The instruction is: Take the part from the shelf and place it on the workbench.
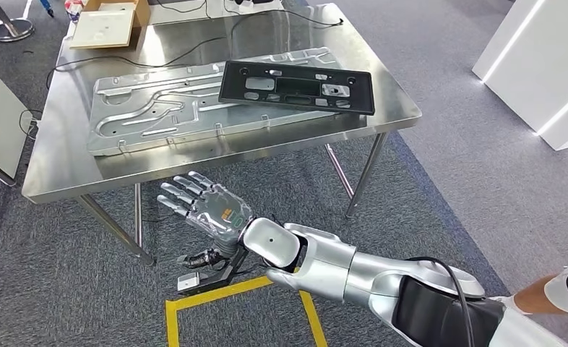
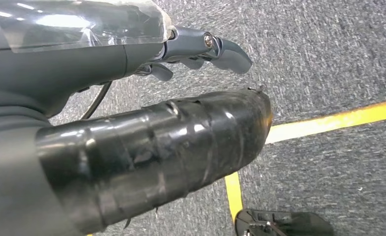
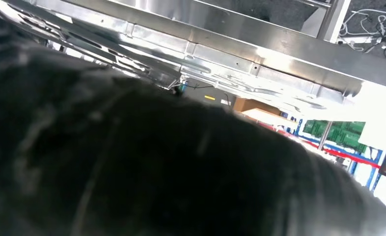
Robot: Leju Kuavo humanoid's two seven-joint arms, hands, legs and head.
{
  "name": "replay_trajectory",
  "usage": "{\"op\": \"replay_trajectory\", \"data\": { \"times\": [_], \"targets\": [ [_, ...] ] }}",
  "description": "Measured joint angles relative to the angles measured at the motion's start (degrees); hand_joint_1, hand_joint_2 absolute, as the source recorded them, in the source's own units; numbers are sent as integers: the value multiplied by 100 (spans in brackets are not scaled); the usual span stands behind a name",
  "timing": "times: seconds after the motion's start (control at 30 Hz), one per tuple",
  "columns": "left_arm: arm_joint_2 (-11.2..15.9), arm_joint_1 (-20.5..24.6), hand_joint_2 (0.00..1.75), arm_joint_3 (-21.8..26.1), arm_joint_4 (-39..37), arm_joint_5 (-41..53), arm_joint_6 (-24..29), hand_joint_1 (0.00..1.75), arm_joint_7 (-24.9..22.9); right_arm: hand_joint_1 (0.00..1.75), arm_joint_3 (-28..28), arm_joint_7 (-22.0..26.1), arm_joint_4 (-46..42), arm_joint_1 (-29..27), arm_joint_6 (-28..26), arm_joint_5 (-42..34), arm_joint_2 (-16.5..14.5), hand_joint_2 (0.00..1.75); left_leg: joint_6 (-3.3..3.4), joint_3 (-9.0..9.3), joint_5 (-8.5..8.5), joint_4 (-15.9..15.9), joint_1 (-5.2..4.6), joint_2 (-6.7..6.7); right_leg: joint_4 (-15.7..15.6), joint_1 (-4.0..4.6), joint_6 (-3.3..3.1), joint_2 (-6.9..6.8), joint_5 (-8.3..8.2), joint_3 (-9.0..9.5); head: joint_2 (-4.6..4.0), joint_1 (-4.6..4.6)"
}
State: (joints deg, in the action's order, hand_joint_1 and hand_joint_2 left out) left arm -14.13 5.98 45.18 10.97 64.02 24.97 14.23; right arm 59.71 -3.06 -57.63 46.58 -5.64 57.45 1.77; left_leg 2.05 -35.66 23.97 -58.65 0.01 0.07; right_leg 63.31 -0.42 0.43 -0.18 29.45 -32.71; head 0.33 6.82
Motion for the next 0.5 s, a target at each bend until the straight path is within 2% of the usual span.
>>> {"op": "replay_trajectory", "data": {
  "times": [0.03, 0.07, 0.13, 0.17, 0.2, 0.23, 0.3, 0.33, 0.37, 0.4, 0.43, 0.5],
  "targets": [
    [-3, 1, 0, 1, 0, 0, -1, 0, 1, 0, 0, 0, -2, 5, -1, 2, 0, 0, -28, -19, -23, -12, -3, 0, -269, 19, -30, 3, -16, 163, 0, 1],
    [-5, 2, 0, 1, 0, 0, -1, 0, 1, 0, 1, 0, -3, 9, -1, 2, 2, 0, -63, -32, -50, -16, -1, 1, -408, 40, -48, 4, 3, 231, 0, 1],
    [-5, 4, 0, 2, 0, 0, -2, 0, 2, 0, 5, 0, -3, 13, -1, 3, 5, 0, -138, -42, -121, 8, 3, 0, -462, 54, -81, 4, -56, 222, 0, 2],
    [-5, 3, 0, 2, 0, 0, -5, 0, 2, 0, 8, 0, -3, 16, 0, 3, 6, 0, -171, -65, -101, -11, 8, -5, -496, 42, -106, -6, -100, 210, 0, 0],
    [-5, 1, 0, 3, -1, 0, -9, 0, 3, 0, 12, 0, -3, 19, 0, 3, 5, 0, -205, -114, -7, -99, 12, -9, -528, 23, -138, -16, -153, 187, 0, -1],
    [-5, -1, 0, 3, -1, 0, -12, 0, 7, 0, 15, 0, -3, 22, 1, 3, 5, 0, -237, -202, 168, -297, 19, -13, -555, 1, -167, -28, -207, 153, 0, -1],
    [-5, -2, 0, 4, -1, 0, -19, 0, 16, 0, 22, 0, -2, 21, 2, 3, 5, 0, -294, -455, 642, -975, 49, -13, -564, -11, -199, -45, -294, 47, 0, -2],
    [-5, -4, 0, 4, 0, 0, -21, 0, 19, 0, 25, 0, -2, 17, 2, 3, 5, 0, -317, -553, 800, -1302, 62, -12, -556, -10, -201, -50, -334, -17, 0, -1],
    [-5, -6, 0, 4, 0, 0, -23, 0, 19, 0, 28, 0, -1, 12, 2, 3, 6, 0, -336, -575, 851, -1487, 73, -11, -543, -11, -195, -52, -373, -82, 0, -1],
    [-5, -7, 0, 4, 0, 0, -24, 0, 19, 0, 30, 0, -1, 8, 2, 3, 7, 0, -349, -490, 796, -1469, 81, -11, -523, -15, -183, -53, -408, -147, 0, -2],
    [-5, -7, 0, 4, 0, 0, -25, 0, 19, 0, 31, 0, -1, 7, 2, 3, 7, 0, -355, -296, 663, -1239, 88, -9, -498, -19, -168, -53, -436, -207, 0, -2],
    [-5, 2, 0, 4, 0, 0, -25, 0, 21, 0, 30, 0, -2, 13, 2, 4, 6, 0, -334, 238, 466, -467, 89, -10, -441, -21, -125, -52, -476, -297, 0, -2]
  ]
}}
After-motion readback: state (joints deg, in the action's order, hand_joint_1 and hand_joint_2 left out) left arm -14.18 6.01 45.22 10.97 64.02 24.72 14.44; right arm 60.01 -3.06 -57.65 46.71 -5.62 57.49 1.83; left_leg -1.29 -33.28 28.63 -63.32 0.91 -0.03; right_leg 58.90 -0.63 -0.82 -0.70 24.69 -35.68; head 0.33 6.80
